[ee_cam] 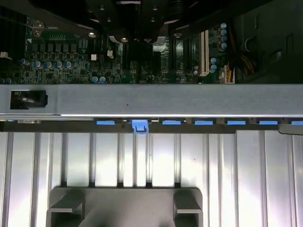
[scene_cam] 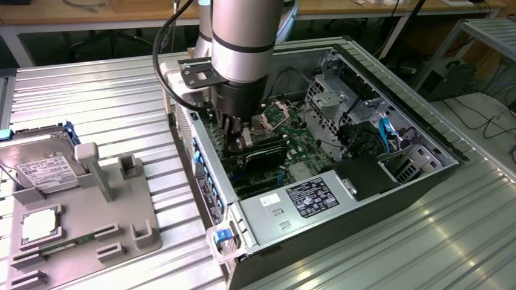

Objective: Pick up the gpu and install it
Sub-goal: 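Press down on the gpu until it lock into place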

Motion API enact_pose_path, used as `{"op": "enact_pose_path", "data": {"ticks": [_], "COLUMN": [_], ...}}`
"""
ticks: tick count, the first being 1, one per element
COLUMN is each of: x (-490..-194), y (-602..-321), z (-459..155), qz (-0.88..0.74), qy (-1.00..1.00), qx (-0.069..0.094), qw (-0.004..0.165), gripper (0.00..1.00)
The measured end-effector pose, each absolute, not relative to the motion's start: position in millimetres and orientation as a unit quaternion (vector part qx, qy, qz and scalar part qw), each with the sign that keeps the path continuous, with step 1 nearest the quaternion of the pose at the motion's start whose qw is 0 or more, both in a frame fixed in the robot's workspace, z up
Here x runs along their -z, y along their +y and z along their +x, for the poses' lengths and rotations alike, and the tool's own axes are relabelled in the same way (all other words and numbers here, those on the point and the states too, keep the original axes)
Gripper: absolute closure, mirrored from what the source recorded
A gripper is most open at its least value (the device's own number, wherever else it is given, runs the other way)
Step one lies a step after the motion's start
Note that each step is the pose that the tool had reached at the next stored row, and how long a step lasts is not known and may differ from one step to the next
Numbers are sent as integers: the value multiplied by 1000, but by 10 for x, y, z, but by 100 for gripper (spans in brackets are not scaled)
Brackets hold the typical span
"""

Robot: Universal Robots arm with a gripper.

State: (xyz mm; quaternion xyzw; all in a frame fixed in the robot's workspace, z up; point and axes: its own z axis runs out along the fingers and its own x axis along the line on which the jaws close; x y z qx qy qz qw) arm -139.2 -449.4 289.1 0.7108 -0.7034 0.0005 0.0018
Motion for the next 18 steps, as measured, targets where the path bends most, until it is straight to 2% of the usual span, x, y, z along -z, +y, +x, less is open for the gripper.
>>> {"op": "enact_pose_path", "data": {"ticks": [18], "x": [-2732], "y": [-4482], "z": [-1441], "qz": [711], "qy": [-703], "qx": [5], "qw": [8], "gripper": [89]}}
